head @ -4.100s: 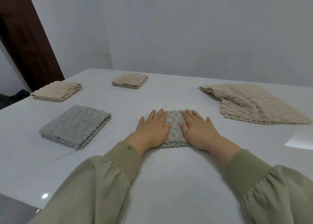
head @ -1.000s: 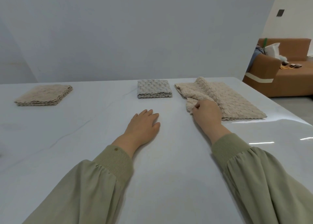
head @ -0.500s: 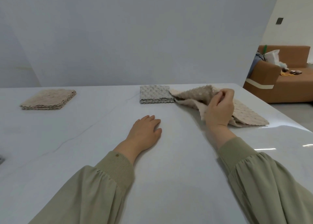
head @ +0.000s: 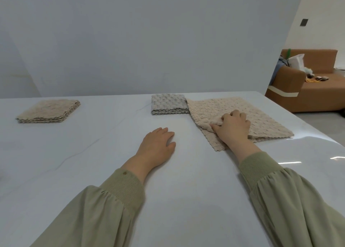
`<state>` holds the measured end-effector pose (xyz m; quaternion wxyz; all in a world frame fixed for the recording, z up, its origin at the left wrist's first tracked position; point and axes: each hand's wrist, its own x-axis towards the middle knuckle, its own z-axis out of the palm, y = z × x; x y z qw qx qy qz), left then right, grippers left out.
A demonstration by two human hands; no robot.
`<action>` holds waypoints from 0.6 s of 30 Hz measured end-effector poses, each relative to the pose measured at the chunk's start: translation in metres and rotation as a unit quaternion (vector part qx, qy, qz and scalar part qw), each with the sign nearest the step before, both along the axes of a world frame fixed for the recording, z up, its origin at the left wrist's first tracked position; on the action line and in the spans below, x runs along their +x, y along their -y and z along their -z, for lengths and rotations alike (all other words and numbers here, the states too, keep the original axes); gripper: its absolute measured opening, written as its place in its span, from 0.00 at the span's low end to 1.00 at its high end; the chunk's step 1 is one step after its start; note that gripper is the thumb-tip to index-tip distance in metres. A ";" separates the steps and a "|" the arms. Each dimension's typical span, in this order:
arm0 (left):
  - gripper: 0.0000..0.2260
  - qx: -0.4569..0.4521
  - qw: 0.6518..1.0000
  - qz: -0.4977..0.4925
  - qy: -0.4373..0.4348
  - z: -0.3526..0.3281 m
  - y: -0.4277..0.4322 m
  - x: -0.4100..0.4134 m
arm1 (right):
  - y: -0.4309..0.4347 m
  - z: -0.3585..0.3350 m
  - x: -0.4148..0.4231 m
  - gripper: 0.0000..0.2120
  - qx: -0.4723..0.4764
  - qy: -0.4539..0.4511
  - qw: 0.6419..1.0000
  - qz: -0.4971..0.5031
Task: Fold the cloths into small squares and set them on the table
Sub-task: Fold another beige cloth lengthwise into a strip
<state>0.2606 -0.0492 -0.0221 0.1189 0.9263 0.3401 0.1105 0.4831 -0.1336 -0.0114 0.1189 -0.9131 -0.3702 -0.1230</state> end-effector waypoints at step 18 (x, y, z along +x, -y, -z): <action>0.21 -0.009 1.000 -0.005 -0.001 0.003 -0.003 0.001 | -0.001 -0.005 0.000 0.29 0.058 -0.089 0.994 -0.030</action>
